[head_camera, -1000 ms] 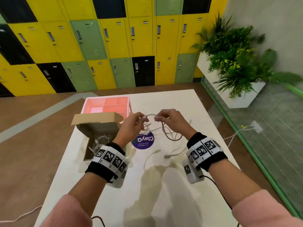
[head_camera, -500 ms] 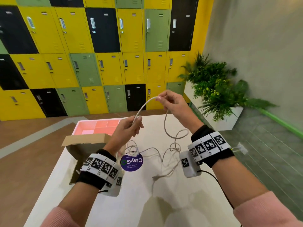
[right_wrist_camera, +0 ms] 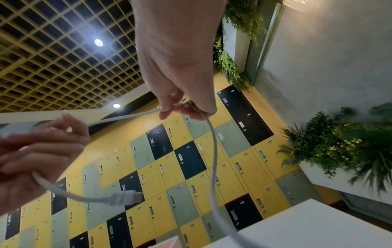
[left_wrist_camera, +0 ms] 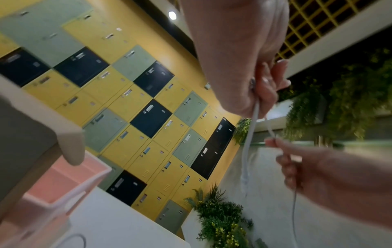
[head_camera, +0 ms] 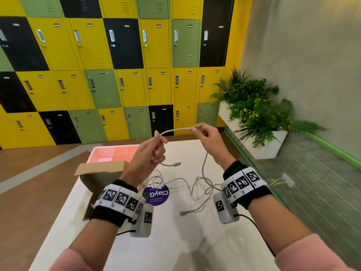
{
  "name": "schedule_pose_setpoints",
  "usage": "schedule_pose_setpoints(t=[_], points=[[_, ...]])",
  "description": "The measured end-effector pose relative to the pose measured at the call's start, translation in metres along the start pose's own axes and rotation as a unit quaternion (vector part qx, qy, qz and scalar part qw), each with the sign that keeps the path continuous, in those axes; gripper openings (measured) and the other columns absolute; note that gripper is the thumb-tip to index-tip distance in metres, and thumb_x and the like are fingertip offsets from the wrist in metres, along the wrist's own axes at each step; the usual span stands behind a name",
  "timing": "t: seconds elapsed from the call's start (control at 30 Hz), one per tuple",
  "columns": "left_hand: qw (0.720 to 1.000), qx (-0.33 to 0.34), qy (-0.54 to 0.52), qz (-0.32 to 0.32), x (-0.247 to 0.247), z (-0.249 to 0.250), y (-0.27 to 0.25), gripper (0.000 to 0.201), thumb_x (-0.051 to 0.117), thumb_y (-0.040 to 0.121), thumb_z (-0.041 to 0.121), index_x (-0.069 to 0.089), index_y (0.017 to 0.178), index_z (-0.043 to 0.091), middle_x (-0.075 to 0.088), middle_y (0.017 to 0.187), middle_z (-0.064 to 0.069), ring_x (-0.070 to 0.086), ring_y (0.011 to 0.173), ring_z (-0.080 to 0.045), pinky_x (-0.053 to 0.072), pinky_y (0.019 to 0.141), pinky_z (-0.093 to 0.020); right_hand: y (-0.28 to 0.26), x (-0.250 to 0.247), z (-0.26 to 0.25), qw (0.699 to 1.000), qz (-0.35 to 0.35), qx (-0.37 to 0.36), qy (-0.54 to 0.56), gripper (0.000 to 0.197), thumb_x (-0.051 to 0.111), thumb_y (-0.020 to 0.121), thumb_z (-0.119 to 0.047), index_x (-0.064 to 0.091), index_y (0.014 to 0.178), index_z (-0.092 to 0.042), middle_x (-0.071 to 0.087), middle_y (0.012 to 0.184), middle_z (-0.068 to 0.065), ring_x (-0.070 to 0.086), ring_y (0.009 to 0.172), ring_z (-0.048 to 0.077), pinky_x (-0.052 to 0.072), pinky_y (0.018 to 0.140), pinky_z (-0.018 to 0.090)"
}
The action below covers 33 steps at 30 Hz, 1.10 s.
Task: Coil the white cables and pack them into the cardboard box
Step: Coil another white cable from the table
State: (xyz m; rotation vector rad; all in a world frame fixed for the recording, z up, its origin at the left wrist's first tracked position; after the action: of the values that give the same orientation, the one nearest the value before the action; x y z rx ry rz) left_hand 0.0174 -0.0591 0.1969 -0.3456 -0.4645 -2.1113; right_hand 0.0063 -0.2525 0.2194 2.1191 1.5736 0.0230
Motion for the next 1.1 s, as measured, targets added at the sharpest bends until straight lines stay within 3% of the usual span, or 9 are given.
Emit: schedule_pose_setpoints(t=[0.13, 0.23, 0.33, 0.47, 0.57, 0.73, 0.9, 1.0, 1.1], points=[[0.996, -0.088, -0.01, -0.029, 0.006, -0.005, -0.009, 0.041, 0.04, 0.094, 0.039, 0.061, 0.08, 0.006, 0.036, 0.049, 0.004, 0.032, 0.04, -0.004, 0.031, 0.04, -0.015, -0.007, -0.002, 0.016, 0.998, 0.046, 0.025, -0.039, 0.022, 0.053, 0.097, -0.027, 0.068, 0.097, -0.011, 0.061, 0.078, -0.004, 0.045, 0.067, 0.007, 0.033, 0.054, 0.008], [0.988, -0.135, 0.065, -0.047, 0.004, -0.011, -0.017, 0.039, 0.044, 0.092, 0.036, 0.061, 0.073, 0.007, 0.041, 0.048, 0.002, 0.037, 0.041, -0.007, 0.038, 0.047, -0.018, -0.01, -0.01, 0.019, 0.992, 0.109, 0.041, -0.049, 0.025, 0.05, 0.098, -0.026, 0.066, 0.097, -0.006, 0.054, 0.071, -0.005, 0.041, 0.062, 0.004, 0.032, 0.05, 0.007], [0.988, -0.126, 0.078, -0.041, -0.002, -0.009, -0.018, 0.041, 0.043, 0.094, 0.034, 0.063, 0.066, 0.012, 0.038, 0.043, 0.006, 0.032, 0.039, -0.006, 0.031, 0.045, -0.017, -0.009, -0.018, 0.024, 0.988, 0.138, 0.051, -0.057, 0.027, 0.049, 0.098, -0.026, 0.064, 0.097, -0.004, 0.05, 0.066, -0.006, 0.039, 0.058, 0.004, 0.031, 0.047, 0.009], [0.996, -0.074, 0.007, -0.048, 0.003, 0.005, -0.013, 0.037, 0.036, 0.1, 0.028, 0.066, 0.105, 0.009, 0.03, 0.041, 0.01, 0.023, 0.037, -0.003, 0.019, 0.042, -0.019, -0.015, -0.005, 0.026, 0.993, 0.054, 0.042, -0.092, 0.022, 0.052, 0.097, -0.025, 0.066, 0.091, -0.009, 0.048, 0.063, -0.006, 0.039, 0.056, 0.006, 0.031, 0.045, 0.011], [0.995, -0.055, -0.04, -0.076, 0.01, 0.012, -0.01, 0.043, 0.033, 0.102, 0.028, 0.05, 0.135, 0.007, 0.03, 0.04, 0.01, 0.023, 0.037, -0.001, 0.019, 0.04, -0.017, -0.024, 0.014, 0.031, 0.99, -0.013, 0.018, -0.137, 0.022, 0.056, 0.095, -0.025, 0.069, 0.087, -0.009, 0.05, 0.058, -0.009, 0.043, 0.054, 0.008, 0.031, 0.047, 0.013], [1.0, 0.008, 0.008, -0.024, 0.004, 0.009, -0.005, 0.044, 0.04, 0.096, 0.029, 0.046, 0.138, 0.015, 0.05, 0.062, 0.005, 0.035, 0.048, -0.002, 0.03, 0.042, -0.014, -0.047, 0.049, 0.033, 0.966, -0.17, -0.025, -0.192, 0.024, 0.052, 0.097, -0.028, 0.069, 0.092, -0.012, 0.051, 0.057, -0.013, 0.046, 0.051, 0.005, 0.034, 0.054, 0.019], [0.986, 0.027, 0.147, 0.074, -0.017, -0.013, -0.002, 0.042, 0.037, 0.102, 0.016, 0.033, 0.144, 0.02, 0.069, 0.101, -0.002, 0.066, 0.08, -0.009, 0.051, 0.062, -0.018, -0.056, 0.065, 0.014, 0.923, -0.279, -0.09, -0.249, 0.026, 0.051, 0.097, -0.031, 0.068, 0.1, -0.012, 0.063, 0.072, 0.0, 0.053, 0.062, 0.015, 0.038, 0.059, 0.024], [0.976, 0.033, 0.184, 0.11, -0.024, -0.026, -0.002, 0.044, 0.032, 0.104, 0.017, 0.029, 0.148, 0.017, 0.07, 0.104, -0.009, 0.07, 0.092, -0.018, 0.056, 0.076, -0.023, -0.056, 0.067, 0.003, 0.892, -0.304, -0.148, -0.3, 0.03, 0.051, 0.097, -0.03, 0.07, 0.094, -0.007, 0.069, 0.081, 0.009, 0.054, 0.068, 0.019, 0.039, 0.063, 0.031], [0.961, 0.049, 0.239, 0.129, -0.028, -0.029, 0.0, 0.043, 0.034, 0.104, 0.021, 0.033, 0.146, 0.014, 0.071, 0.103, -0.007, 0.068, 0.099, -0.018, 0.054, 0.088, -0.029, -0.055, 0.07, 0.002, 0.878, -0.338, -0.152, -0.304, 0.031, 0.05, 0.097, -0.029, 0.068, 0.091, -0.004, 0.068, 0.077, 0.009, 0.049, 0.062, 0.016, 0.032, 0.055, 0.019]])
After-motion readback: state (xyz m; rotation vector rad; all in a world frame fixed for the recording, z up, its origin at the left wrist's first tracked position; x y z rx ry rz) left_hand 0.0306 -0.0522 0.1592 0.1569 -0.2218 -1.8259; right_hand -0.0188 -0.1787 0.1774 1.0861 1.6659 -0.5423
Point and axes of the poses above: each hand's wrist, its own y-axis towards the middle knuckle, its own x-axis out of the palm, z = x × y, the point moved 5 cm from there along y, towards the middle knuckle
